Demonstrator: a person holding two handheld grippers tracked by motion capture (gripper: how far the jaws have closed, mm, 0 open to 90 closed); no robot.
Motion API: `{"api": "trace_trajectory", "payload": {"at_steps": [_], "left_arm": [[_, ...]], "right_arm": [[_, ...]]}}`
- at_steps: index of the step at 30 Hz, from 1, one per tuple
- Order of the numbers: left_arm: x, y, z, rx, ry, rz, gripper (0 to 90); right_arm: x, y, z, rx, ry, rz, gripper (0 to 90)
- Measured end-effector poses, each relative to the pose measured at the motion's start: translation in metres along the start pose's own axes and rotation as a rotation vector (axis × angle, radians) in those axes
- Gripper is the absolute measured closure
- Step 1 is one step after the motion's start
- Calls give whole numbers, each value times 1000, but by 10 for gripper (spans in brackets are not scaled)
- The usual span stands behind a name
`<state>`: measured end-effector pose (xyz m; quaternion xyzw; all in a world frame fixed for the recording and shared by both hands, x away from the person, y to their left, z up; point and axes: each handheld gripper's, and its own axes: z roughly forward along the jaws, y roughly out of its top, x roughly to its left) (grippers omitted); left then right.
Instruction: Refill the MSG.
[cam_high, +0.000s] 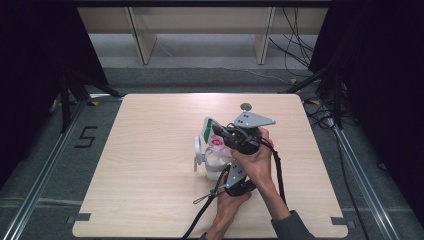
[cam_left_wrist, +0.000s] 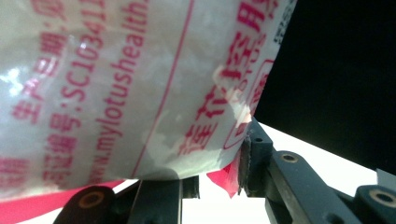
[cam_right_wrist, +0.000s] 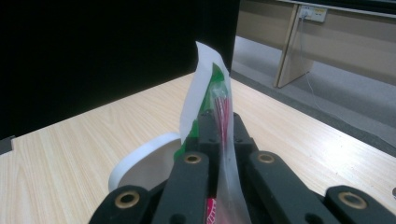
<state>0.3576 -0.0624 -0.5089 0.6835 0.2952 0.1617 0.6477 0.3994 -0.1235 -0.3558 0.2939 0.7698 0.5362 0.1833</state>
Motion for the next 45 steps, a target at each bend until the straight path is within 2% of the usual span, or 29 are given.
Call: {"api": "trace_trajectory", "payload": {"at_steps": [5, 6, 8, 12, 13, 14, 16, 18, 21, 25, 26, 27, 31, 33, 35, 37, 38, 40, 45], "left_arm": [[0, 0, 1, -1, 0, -4, 727], [0, 0, 2, -3, 0, -4, 727], [0, 0, 2, -4, 0, -4, 726], [0, 0, 2, 6, 3, -2, 726], [0, 0, 2, 3, 2, -6, 726], [0, 0, 2, -1, 0, -6, 726], [0, 0, 1, -4, 0, -5, 726], [0, 0, 1, -1, 2, -5, 726], [0, -1, 2, 2, 10, -3, 725], [0, -1, 2, 4, 6, -4, 726], [0, -2, 3, -6, 4, -5, 726], [0, -2, 3, -8, 1, -8, 726], [0, 0, 1, -6, 7, -2, 726], [0, -1, 2, -3, 4, -8, 726], [0, -1, 1, 0, 5, -5, 726], [0, 0, 1, -3, 8, 4, 726], [0, 0, 1, -3, 3, -1, 726], [0, -1, 2, 0, 6, -3, 726], [0, 0, 1, -4, 8, -3, 727]], "right_arm": [[-1, 0, 0, 3, 5, -5, 886], [-3, 0, 2, -9, 16, -25, 886], [-4, 0, 1, -16, 2, -45, 886], [-4, 0, 1, -4, 3, 0, 886], [-5, -1, 1, -2, 3, -13, 886], [-3, -1, 2, -3, 9, -4, 886], [-2, 0, 2, -1, 7, -30, 885], [-2, 0, 2, -5, 11, -18, 885], [-3, -1, 3, 6, 1, -36, 885], [-5, 0, 2, -7, 19, -10, 885], [-5, 0, 2, 3, 5, -19, 885], [-4, -1, 4, 1, 13, -27, 885], [-3, 0, 2, -12, 22, -14, 885], [-3, 0, 3, -10, 18, -35, 885], [-3, 0, 3, 6, 12, -22, 885], [-4, 0, 2, -11, 18, -2, 885], [-4, 0, 2, -18, 21, -7, 885], [-1, 0, 3, 10, 0, -35, 885], [-2, 0, 3, -13, 22, -17, 884]]}}
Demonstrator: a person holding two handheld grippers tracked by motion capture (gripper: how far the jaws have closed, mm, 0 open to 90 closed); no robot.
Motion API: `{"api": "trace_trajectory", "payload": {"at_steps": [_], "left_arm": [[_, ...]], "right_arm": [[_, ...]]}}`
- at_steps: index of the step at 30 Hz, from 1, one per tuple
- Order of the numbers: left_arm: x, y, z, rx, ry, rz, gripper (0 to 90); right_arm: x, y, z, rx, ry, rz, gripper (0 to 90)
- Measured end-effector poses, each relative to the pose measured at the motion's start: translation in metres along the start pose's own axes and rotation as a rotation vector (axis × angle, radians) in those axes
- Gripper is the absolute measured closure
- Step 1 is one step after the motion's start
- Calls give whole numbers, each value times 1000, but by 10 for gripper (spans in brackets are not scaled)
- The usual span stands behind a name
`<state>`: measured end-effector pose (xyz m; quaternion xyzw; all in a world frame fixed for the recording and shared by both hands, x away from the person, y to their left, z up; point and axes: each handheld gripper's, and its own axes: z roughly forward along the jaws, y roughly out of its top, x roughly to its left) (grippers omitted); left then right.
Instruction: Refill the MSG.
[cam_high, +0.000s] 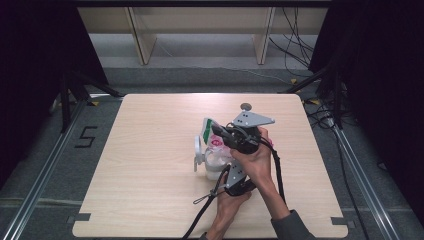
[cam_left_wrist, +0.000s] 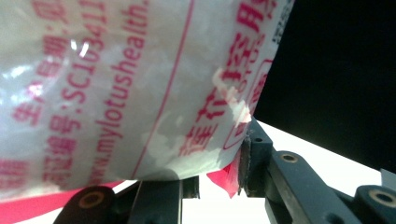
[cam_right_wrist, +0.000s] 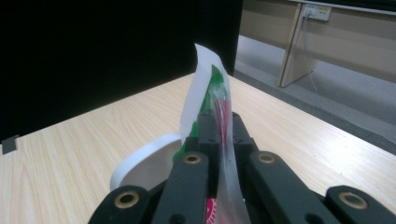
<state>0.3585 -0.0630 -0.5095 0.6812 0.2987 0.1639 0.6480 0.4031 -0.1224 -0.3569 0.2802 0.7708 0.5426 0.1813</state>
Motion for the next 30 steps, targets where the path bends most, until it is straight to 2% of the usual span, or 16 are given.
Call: {"api": "trace_trajectory", "payload": {"at_steps": [3, 4, 7, 12, 16, 21, 24, 27, 28, 29, 30], "left_arm": [[0, -1, 0, 4, 0, -1, 726], [0, 0, 0, 4, 1, 0, 726], [0, 0, 0, -1, -1, 1, 727], [0, 0, 0, -1, 1, 0, 727], [0, -1, 0, 6, 2, 3, 726], [0, 0, 0, 4, 2, 1, 727], [0, 0, 0, 2, 3, 0, 726], [0, 0, 0, 6, 3, 1, 726], [0, 0, 0, 8, 4, 4, 726], [0, 0, 0, 8, 4, 4, 726], [1, -1, 1, -8, -8, 2, 726]], "right_arm": [[-1, 0, 0, 2, -21, -9, 884], [-1, 0, 0, 9, -12, 3, 884], [0, 0, 0, 2, -21, -5, 884], [-1, 0, 0, 7, -7, -3, 884], [-1, -1, 0, 6, -3, 25, 884], [-1, 0, 1, 6, -7, -12, 883], [-2, 0, 2, 2, 5, -9, 883], [-2, 0, 0, 7, -8, -14, 883], [-2, 0, 1, 6, -2, 11, 884], [-2, 0, 0, 16, -19, 3, 883], [-2, 0, 1, 16, -13, 12, 884]]}}
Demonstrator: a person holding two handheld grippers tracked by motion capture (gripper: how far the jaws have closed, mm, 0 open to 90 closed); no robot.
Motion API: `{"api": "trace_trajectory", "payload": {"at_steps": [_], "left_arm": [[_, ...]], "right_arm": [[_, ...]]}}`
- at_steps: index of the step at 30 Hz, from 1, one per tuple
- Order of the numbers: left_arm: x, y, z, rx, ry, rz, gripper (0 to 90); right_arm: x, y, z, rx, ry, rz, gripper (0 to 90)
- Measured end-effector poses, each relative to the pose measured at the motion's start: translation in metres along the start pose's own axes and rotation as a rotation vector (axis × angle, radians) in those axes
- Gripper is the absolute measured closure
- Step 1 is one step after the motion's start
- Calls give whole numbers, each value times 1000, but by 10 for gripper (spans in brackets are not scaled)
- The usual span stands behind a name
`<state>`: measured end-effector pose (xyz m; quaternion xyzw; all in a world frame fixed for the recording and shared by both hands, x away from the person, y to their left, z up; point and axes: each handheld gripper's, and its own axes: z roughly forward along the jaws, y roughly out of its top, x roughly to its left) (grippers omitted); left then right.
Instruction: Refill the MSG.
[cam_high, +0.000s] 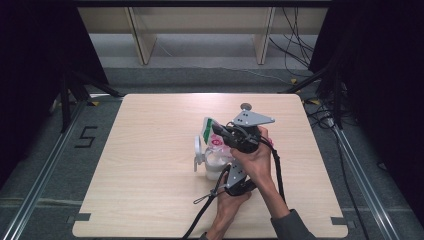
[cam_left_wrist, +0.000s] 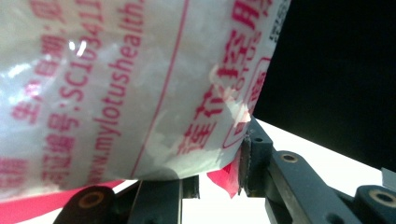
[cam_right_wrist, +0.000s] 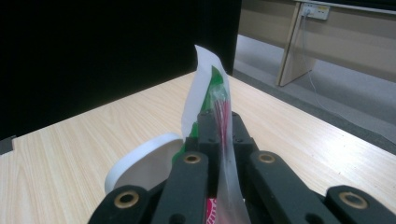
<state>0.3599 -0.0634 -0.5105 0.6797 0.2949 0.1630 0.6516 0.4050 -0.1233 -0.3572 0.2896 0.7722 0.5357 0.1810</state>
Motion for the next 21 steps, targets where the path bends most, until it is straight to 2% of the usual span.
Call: {"api": "trace_trajectory", "payload": {"at_steps": [1, 7, 8, 9, 11, 14, 15, 16, 18, 20, 21], "left_arm": [[-1, 0, -1, 8, 11, 2, 726], [0, 2, -1, 11, 15, -5, 726], [0, 2, -1, 10, 12, -3, 726], [0, 2, -1, 11, 14, -2, 726], [0, 2, -1, 10, 15, 0, 726], [1, 1, -1, 8, 14, 1, 726], [1, 1, -1, 8, 12, -1, 726], [1, 2, -2, 2, 14, -2, 726], [1, 2, -2, -4, 12, -6, 727], [1, 1, -2, 4, 16, -3, 727], [2, 1, -2, 2, 13, -1, 727]], "right_arm": [[1, 0, 0, 2, -2, 3, 884], [0, 2, 3, 6, 13, -11, 883], [-1, 2, 3, 1, 3, -35, 883], [0, 2, 3, 6, 15, -30, 882], [0, 3, 4, 3, 14, -49, 881], [1, 2, 4, 19, 18, -26, 881], [0, 2, 5, 8, 31, -35, 881], [0, 3, 5, 12, 23, -41, 882], [4, 3, 5, 14, 33, -32, 881], [5, 3, 6, 18, 19, -58, 881], [5, 2, 7, 28, 24, -46, 881]]}}
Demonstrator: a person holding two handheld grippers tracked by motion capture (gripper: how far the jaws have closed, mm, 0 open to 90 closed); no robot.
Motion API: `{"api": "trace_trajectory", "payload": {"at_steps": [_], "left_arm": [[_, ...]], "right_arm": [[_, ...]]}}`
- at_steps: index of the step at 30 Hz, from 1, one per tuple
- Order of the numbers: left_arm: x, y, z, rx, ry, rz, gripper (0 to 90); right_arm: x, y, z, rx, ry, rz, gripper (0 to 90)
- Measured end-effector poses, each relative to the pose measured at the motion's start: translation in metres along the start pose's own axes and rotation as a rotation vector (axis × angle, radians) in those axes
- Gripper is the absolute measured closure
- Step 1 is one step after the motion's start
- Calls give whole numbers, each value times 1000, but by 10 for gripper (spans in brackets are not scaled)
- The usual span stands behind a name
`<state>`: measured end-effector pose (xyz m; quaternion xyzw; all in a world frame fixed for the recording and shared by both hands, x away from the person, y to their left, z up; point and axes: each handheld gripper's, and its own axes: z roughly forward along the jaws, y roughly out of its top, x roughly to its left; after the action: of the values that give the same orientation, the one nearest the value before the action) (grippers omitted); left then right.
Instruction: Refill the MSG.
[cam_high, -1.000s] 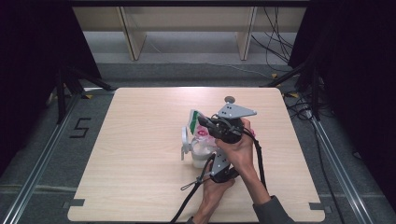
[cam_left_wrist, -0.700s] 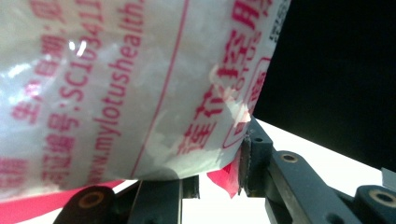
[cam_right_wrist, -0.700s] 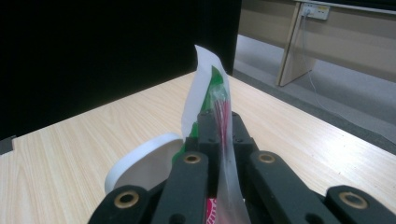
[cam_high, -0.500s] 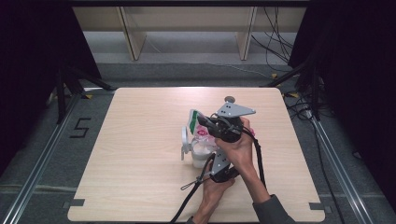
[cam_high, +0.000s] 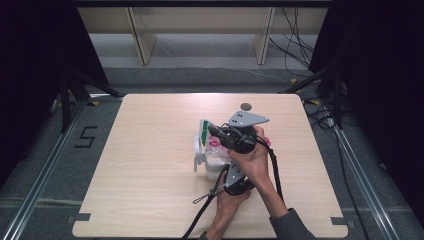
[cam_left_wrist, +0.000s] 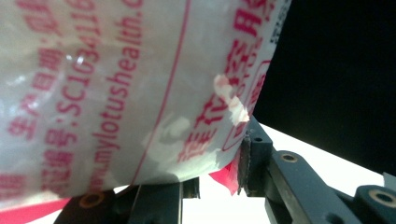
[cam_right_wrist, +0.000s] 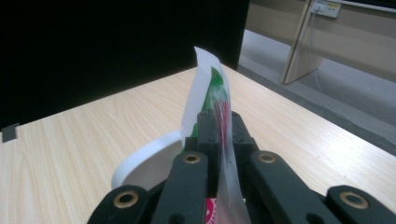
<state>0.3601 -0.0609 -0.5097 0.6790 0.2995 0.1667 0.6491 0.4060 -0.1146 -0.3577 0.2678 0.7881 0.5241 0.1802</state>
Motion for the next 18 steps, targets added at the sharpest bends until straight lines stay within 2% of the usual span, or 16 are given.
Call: {"api": "trace_trajectory", "payload": {"at_steps": [1, 3, 4, 7, 8, 9, 10, 11, 12, 14, 16, 17, 18], "left_arm": [[0, 0, 0, 6, 5, 1, 727], [-1, 1, 0, 1, 3, -3, 727], [-1, 1, 0, -1, 1, -6, 727], [-1, 0, 0, 3, 1, -2, 727], [-1, 1, 0, 5, 3, 0, 727], [-1, 1, 0, -1, 2, -2, 728], [-1, 1, 0, -1, 1, -2, 728], [-1, 1, -1, 2, 3, -1, 728], [0, 0, -1, 4, 3, 2, 728], [0, 0, -1, 5, 4, 5, 728], [-1, 1, -1, 0, 3, 2, 728], [-1, 0, -1, 1, 4, 3, 729], [-1, 0, -1, 2, 4, 3, 728]], "right_arm": [[-1, 0, 0, -12, 1, 4, 881], [0, 0, -2, -2, -3, 29, 881], [0, 0, -2, -5, -3, 14, 880], [-2, 0, -1, -7, 4, 14, 881], [-4, 0, -1, -15, -5, -11, 880], [-2, 0, -1, -16, 11, 7, 880], [-1, 1, -2, -20, 11, 0, 880], [0, 1, -3, -9, 5, 16, 881], [0, 1, -1, -8, 2, 5, 880], [-1, 0, -1, -10, 8, 21, 881], [-2, 0, -2, -25, 18, 11, 881], [-1, 1, -3, -13, 14, 2, 881], [0, 1, -3, -9, 9, 19, 881]]}}
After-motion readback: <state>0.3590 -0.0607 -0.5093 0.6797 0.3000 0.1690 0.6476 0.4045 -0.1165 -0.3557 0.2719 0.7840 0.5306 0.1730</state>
